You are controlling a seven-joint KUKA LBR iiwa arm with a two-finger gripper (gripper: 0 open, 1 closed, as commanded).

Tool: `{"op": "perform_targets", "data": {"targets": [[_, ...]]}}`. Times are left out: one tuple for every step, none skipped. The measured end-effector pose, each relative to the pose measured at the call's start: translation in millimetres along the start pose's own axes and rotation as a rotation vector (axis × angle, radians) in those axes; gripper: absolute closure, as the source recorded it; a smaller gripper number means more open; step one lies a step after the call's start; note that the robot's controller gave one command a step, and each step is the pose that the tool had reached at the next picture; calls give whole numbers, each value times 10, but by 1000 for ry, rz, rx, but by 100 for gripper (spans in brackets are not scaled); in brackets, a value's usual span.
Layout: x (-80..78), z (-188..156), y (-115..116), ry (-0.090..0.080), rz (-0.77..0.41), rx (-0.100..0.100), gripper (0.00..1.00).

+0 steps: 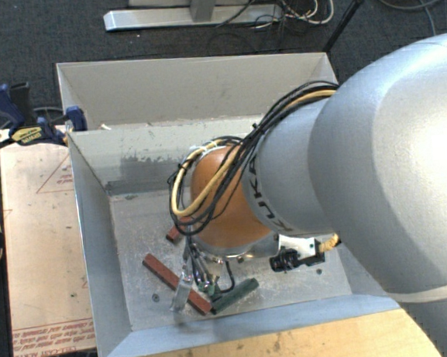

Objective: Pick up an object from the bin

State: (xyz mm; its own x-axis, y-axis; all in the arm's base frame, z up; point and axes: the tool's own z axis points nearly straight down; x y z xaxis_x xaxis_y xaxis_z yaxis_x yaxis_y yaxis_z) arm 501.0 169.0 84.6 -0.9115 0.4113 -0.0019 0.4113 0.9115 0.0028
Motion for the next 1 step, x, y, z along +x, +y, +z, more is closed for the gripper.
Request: {"op": "perform_targets", "data": {"targets": [[-48, 140, 17, 1, -125, 0, 100]]}}
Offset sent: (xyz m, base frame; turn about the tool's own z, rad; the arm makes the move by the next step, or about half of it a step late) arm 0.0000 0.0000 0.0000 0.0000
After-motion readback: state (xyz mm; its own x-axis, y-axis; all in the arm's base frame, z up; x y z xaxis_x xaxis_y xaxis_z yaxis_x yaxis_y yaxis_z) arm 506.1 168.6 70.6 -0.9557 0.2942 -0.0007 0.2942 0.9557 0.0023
